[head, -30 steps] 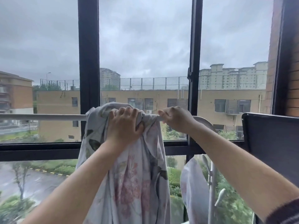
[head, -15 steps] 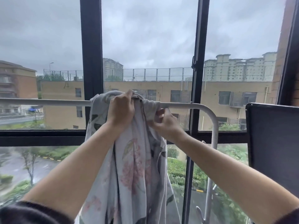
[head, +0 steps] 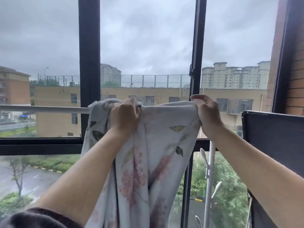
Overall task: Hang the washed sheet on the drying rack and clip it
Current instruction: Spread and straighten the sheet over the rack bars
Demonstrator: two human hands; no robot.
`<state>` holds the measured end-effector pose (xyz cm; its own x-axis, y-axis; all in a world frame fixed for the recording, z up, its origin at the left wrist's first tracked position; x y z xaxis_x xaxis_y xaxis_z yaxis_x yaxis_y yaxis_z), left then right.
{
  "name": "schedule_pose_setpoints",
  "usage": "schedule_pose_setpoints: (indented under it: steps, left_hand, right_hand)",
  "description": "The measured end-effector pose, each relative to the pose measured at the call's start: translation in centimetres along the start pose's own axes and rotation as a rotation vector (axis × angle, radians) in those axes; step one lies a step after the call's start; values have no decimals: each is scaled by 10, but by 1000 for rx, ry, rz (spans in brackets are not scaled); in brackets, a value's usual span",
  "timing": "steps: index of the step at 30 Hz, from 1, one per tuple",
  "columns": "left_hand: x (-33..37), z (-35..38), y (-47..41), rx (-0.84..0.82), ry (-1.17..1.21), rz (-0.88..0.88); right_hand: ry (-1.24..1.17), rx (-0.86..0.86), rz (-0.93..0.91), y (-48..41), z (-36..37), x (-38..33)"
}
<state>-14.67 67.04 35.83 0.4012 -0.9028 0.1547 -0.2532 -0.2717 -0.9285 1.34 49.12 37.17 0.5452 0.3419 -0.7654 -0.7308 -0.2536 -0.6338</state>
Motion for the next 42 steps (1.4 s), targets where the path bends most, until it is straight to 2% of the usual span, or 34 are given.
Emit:
schedule_pose_setpoints:
  steps: [3, 4, 7, 9, 10, 11, 12, 14, 15, 16, 20, 23, 27, 31, 33, 35, 38, 40, 42]
  left_hand:
    - [9, 3, 1, -2, -11, 3]
    - [11, 4, 0, -3, -12, -3]
    - [13, 2, -2, 12, -20, -6]
    - [12, 1, -2, 8, -30, 5]
    - [12, 0, -3, -4, -39, 8]
    - [11, 1, -2, -16, -47, 12]
    - [12, 1, -2, -24, -52, 19]
    - [11, 2, -3, -28, -64, 33]
    - [10, 1, -3, -24, -66, 30]
    - [7, -1, -5, -12, -62, 18]
    - [-15, -8, -11, 19, -66, -65]
    - [-42, -14, -14, 47, -114, -139]
    - [-96, -35, -20, 19, -185, -361]
    - [-105, -50, -19, -57, -252, -481]
    - [-97, -50, -16, -54, -301, -408]
    - [-87, -44, -11, -56, -337, -227]
    - [-69, -25, 3, -212, -360, 17]
    - [-64, -15, 10, -278, -425, 75]
    - [-65, -11, 14, -266, -494, 72]
  right_hand:
    - [9, 139, 15, -9, -20, 5]
    - [101, 105, 7, -9, -21, 9]
    - [556, -176, -35, -6, -13, 13]
    - [1012, -149, -205, -3, -7, 6]
    - [1164, -74, -354, 0, -1, 1]
    - [1206, -44, -485, 3, 8, -4]
    - [1179, -105, -534, 5, 19, -7]
    - [1064, -351, -450, 8, 44, -6]
    - [1067, -452, -403, 8, 56, -1]
    - [1116, -482, -420, 8, 64, 4]
    - [1209, -241, -669, 10, 76, 14]
    - [1200, -170, -710, 7, 77, 21]
    - [1116, -54, -760, -1, 68, 32]
    - [1078, -62, -785, 2, 77, 31]
    - [1074, -118, -829, 3, 79, 32]
    - [1084, -196, -870, 2, 73, 34]
    - [1063, -300, -841, 1, 62, 44]
    - [998, -246, -817, 12, 51, 55]
    - [903, -68, -798, 30, 37, 66]
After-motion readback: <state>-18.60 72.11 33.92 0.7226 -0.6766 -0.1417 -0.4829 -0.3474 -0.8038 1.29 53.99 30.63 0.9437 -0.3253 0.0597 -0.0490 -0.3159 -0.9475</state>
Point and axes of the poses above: each hand's wrist, its own y-axis away from the middle knuckle, its own z-axis out of the palm, x = y × z, the point moved 2 cm from there along -y, towards the middle knuckle, and after that the axes turned 2 degrees about y, right-handed, at the moved point
